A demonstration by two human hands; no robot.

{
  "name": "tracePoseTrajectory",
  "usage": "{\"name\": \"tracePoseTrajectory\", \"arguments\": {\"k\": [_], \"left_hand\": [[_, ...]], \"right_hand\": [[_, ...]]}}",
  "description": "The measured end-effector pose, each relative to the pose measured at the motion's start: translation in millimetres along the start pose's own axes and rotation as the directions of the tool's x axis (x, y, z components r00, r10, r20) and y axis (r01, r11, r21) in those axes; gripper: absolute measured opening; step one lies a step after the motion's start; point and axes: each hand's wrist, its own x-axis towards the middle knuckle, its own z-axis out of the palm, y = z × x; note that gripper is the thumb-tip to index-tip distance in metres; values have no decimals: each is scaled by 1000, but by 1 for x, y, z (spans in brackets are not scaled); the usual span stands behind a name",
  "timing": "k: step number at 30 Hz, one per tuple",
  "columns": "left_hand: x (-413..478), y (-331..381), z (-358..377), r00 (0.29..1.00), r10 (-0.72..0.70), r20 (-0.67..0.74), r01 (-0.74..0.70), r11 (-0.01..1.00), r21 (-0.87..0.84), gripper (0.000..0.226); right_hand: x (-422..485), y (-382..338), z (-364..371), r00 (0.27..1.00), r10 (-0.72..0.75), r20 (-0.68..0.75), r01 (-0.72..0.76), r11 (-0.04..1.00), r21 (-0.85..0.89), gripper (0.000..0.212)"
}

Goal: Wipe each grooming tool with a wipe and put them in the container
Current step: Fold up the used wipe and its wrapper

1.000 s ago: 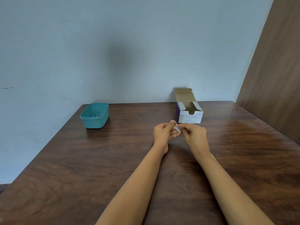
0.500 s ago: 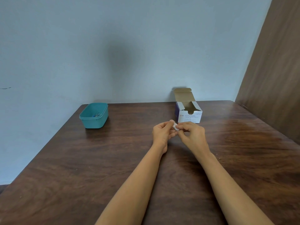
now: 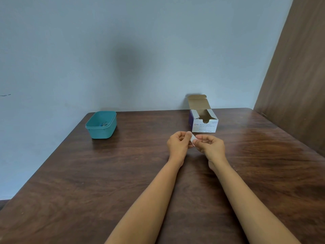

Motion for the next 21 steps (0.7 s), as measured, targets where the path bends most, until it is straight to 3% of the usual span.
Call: {"name": "tracePoseTrajectory", "arguments": {"k": [4,8,15,21], "left_hand": [[1,0,0,998,48,-44,-47,998,45,8],[5,0,2,996,12,-88,-10,1000,26,7],[2,2,4,998,13,-56,-10,999,52,9],[-9,7,-2,999,-10,46,6,996,85,10]], "right_hand": [[-3,-9,1,968,231,102,-249,935,253,14],[0,-12,2,924,338,181,-382,851,360,13],[0,-14,6,920,364,146,-392,856,337,15],[-12,-15,13,950,312,-14,-298,919,257,17]]}}
